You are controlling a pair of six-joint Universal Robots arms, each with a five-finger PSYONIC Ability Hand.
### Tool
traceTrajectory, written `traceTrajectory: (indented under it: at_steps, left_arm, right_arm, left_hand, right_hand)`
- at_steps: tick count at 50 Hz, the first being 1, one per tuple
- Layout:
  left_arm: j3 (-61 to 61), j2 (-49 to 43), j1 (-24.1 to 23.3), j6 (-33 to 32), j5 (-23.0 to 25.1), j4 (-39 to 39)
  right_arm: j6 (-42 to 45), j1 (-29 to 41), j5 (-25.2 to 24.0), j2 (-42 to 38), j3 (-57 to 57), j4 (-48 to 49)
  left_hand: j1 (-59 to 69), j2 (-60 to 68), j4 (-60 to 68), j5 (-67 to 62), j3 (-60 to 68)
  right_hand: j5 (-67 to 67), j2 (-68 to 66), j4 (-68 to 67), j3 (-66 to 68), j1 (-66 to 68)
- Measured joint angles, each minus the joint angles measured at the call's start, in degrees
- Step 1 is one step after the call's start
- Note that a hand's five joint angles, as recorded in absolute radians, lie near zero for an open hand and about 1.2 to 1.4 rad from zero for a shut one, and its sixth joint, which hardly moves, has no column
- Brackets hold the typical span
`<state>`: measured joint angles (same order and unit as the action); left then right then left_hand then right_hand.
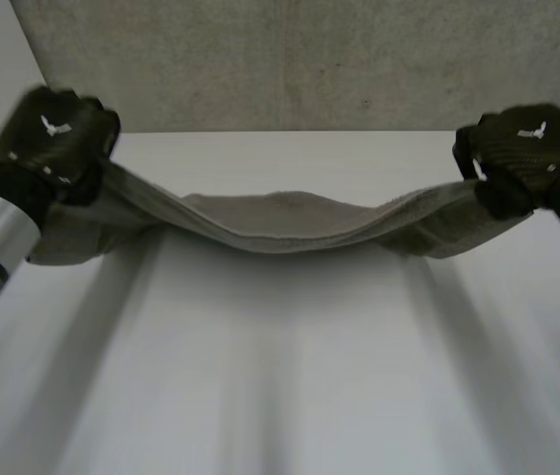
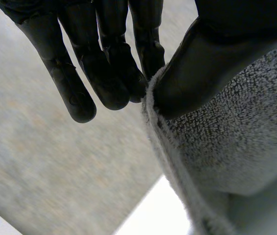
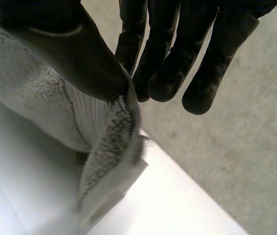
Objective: Fold the towel.
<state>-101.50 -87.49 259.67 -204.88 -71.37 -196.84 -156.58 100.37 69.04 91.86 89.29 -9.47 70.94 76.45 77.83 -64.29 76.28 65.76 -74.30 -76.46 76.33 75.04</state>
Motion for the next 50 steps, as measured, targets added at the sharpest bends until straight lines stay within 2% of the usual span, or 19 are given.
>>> traceTrajectory:
  at_steps: [7,12,22,29,36,40,45,50]
  left_arm:
    - [3.3,5.5,1.66,0.5,1.48,3.17]
    - [8.09,1.59,2.63,3.23,2.88,4.85]
    - [25.92,-23.88,1.8,8.39,2.27,11.65]
    - [46.98,-40.38,-0.24,8.82,0.22,18.11]
    - [69.0,-44.33,-1.21,12.49,-4.17,15.45]
    - [75.18,-42.15,-1.33,17.87,-5.47,10.56]
    - [75.66,-38.96,-1.13,25.63,-5.24,4.7]
    - [67.33,-38.32,-0.77,27.04,-2.9,3.18]
  right_arm:
    - [-0.04,-0.58,-1.47,4.01,-7.53,-5.57]
    - [0.12,-1.35,-1.21,-0.54,-15.36,-8.25]
    - [2.26,1.69,0.87,-25.3,-33.84,-16.25]
    - [3.44,6.07,8.56,-40.06,-56.35,-17.63]
    - [3.5,8.53,15.88,-51.8,-82.23,-16.99]
    - [1.82,8.22,16.3,-52.66,-92.15,-14.18]
    - [-0.08,7.16,14.2,-49.27,-90.44,-11.13]
    - [0.73,7.09,12.97,-46.46,-81.01,-11.2]
  left_hand:
    - [0.0,0.0,0.0,0.0,0.01]
    - [0.0,0.0,0.0,0.0,0.02]
    - [0.0,0.01,0.01,0.0,0.06]
    - [0.0,0.08,0.01,0.0,0.07]
    - [0.0,0.2,0.01,0.0,0.23]
    - [0.0,0.38,0.01,0.0,0.33]
    - [0.0,0.49,0.01,0.0,0.35]
    - [0.0,0.5,0.02,0.0,0.35]
  right_hand:
    - [0.0,0.0,0.0,0.0,0.01]
    - [0.0,0.0,0.0,0.0,0.02]
    - [0.0,0.0,0.0,0.0,0.04]
    - [0.0,-0.01,0.0,0.0,0.05]
    - [0.0,-0.01,0.0,0.0,0.06]
    - [0.0,-0.28,-0.28,0.0,0.08]
    - [0.0,-0.28,-0.38,0.0,0.08]
    - [0.0,-0.28,-0.38,0.01,0.09]
